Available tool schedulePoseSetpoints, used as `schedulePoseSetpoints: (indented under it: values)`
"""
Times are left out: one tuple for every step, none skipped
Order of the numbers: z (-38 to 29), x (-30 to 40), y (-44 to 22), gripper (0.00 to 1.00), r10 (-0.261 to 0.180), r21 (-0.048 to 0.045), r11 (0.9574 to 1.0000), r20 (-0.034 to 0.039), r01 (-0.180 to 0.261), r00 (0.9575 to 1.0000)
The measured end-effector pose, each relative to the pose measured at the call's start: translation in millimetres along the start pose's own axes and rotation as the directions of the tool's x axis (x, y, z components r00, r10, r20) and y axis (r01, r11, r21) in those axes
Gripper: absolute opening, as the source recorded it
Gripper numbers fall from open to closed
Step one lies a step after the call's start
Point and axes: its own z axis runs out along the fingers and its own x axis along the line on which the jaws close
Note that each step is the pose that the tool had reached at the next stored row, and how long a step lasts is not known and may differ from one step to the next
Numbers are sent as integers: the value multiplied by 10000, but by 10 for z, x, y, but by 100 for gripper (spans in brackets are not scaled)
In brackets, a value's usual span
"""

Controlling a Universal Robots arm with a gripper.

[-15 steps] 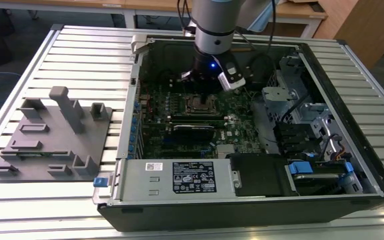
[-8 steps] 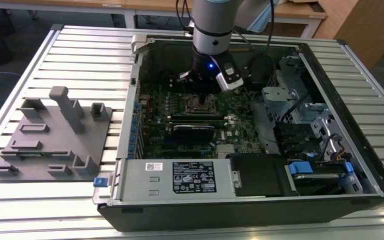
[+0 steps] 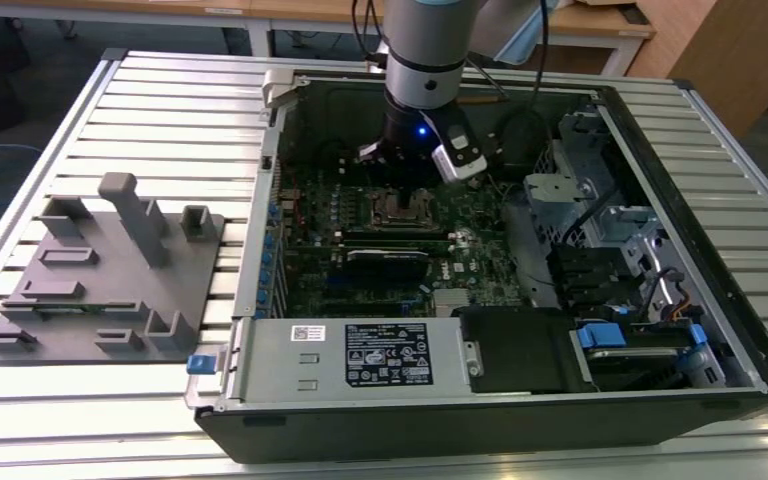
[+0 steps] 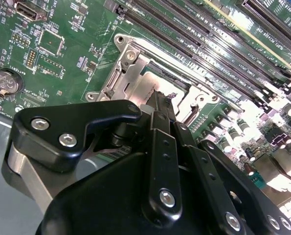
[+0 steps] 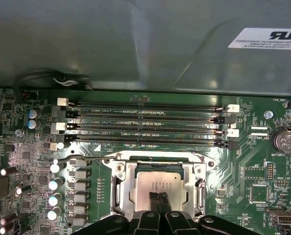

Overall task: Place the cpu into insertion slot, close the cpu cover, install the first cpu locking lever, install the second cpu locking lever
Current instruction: 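Close the cpu cover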

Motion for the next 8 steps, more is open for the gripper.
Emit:
schedulePoseSetpoints:
  values:
    - [-2,0,0,10,0,-5,10000,3,0,10000]
    - [-2,0,0,10,1,-8,10000,3,-1,10000]
    - [-2,0,0,10,1,-9,10000,3,-1,10000]
    - [-3,0,0,10,1,-9,10000,3,-1,10000]
    - [-4,0,0,10,0,-9,10000,2,0,10000]
    - [-4,0,0,10,0,-10,10000,2,0,10000]
    - [-4,0,0,10,0,-11,10000,2,0,10000]
    - [-6,0,0,10,0,-10,10000,2,0,10000]
